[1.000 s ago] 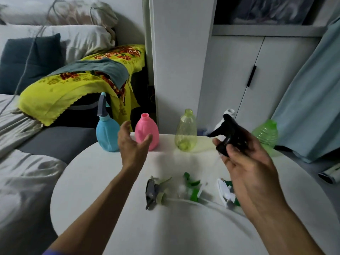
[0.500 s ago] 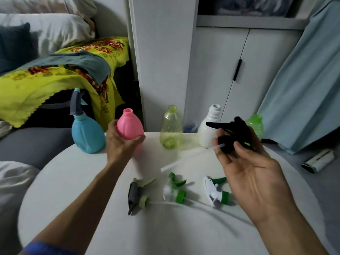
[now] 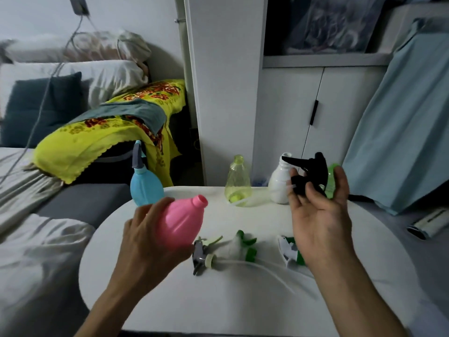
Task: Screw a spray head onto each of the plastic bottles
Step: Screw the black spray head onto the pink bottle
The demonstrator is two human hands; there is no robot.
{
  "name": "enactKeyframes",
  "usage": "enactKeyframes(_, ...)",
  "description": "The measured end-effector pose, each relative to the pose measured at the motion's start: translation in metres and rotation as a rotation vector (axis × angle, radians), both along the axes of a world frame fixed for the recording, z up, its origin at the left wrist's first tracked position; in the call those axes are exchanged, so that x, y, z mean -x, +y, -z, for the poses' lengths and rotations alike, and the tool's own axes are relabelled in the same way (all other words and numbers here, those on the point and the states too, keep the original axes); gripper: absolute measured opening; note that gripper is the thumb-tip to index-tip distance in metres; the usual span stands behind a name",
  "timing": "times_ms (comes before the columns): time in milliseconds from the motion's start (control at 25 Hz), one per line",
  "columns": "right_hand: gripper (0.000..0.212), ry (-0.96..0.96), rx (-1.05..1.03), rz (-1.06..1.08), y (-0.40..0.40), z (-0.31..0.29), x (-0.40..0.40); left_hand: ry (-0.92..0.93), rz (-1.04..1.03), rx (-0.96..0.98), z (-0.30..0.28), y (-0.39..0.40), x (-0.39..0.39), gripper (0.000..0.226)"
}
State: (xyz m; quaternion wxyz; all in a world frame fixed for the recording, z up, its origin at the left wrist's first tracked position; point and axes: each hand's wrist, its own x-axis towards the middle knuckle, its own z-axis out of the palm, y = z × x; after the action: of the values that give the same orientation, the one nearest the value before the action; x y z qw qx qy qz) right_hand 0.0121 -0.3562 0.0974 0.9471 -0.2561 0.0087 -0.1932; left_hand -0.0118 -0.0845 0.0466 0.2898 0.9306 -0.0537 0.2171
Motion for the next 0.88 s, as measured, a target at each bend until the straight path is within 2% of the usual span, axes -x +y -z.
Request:
enactKeyframes(120,0.07,-0.056,0.035,-0.074,0.013,0.001,0.009,0.048,0.036,0.027,0.007,-0.005,0.02,0.1)
enactKeyframes(240,0.069,-0.074,0.06,-0.114,0.028,0.001,0.014,0.034,0.026,0.053,0.007,0.003,0.023,0.1)
enactKeyframes(480,0.066,-0.04,0.069,-0.084,0.027,-0.002,0.011,0.005,0.043,-0.023,0.006,-0.001,0.021,0.102)
enactKeyframes(720,0.062,0.002,0.088,-0.15,0.034,0.006,0.008,0.049,0.081,0.03,0.006,-0.009,0.017,0.106)
enactKeyframes(800,0.058,0.039,0.162,-0.204,0.049,0.017,0.01,0.032,0.094,0.023,0.005,-0.013,0.016,0.106)
enactKeyframes(880,0.058,0.083,0.381,-0.203,0.059,0.029,0.014,0.014,0.107,0.006,0.005,-0.017,0.016,0.105)
